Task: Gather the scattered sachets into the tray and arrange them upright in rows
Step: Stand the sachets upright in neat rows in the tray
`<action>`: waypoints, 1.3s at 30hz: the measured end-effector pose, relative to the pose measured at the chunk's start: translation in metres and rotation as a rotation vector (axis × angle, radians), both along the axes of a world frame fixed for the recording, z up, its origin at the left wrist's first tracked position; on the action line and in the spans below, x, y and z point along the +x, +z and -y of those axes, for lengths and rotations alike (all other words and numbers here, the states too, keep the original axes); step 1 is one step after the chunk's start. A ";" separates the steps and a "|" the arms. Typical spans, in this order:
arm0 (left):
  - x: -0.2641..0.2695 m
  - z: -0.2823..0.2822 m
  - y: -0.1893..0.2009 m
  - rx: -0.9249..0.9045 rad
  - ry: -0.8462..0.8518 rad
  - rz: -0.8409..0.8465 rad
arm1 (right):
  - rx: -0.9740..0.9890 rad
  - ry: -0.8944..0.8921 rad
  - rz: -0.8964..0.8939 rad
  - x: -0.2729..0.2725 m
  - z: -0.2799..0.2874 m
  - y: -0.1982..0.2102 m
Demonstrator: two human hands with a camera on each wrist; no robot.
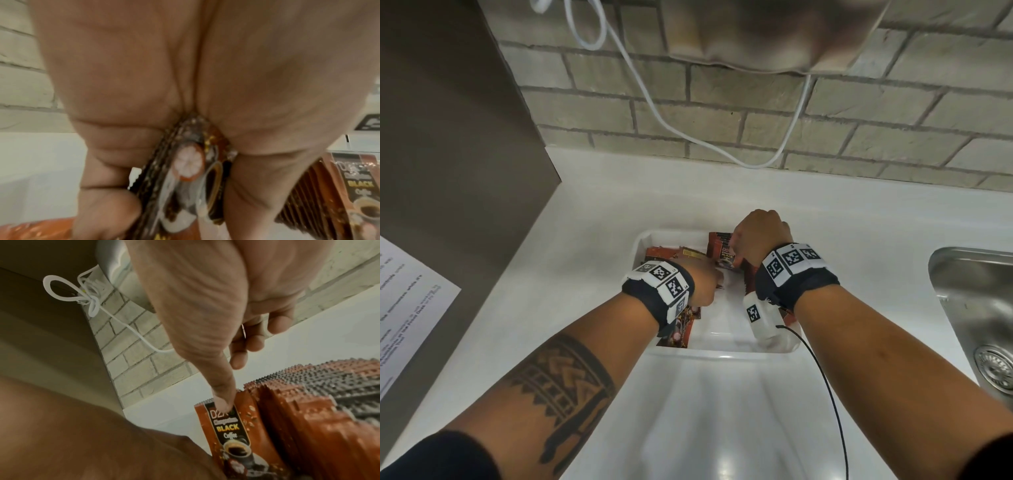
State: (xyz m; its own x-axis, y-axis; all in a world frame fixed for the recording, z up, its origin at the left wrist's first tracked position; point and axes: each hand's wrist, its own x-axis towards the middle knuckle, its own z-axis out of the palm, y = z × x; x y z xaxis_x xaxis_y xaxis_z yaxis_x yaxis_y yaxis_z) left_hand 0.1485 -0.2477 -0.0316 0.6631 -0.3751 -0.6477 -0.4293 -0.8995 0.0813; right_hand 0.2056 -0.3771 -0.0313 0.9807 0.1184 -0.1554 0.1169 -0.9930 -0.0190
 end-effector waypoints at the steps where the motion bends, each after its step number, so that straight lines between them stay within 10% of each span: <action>1: 0.001 0.000 -0.001 -0.013 0.012 0.003 | 0.007 0.001 0.005 0.000 0.000 0.000; 39: 0.000 0.011 0.012 -0.058 0.021 -0.033 | 0.276 0.000 -0.080 -0.012 0.004 0.027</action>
State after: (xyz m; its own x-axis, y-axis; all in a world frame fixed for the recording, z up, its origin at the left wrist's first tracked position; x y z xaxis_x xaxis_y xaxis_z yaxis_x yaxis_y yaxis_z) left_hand 0.1488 -0.2592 -0.0194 0.6501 -0.3990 -0.6467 -0.4071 -0.9015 0.1470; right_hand 0.1935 -0.3812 -0.0046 0.9667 0.1667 -0.1944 0.1038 -0.9491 -0.2973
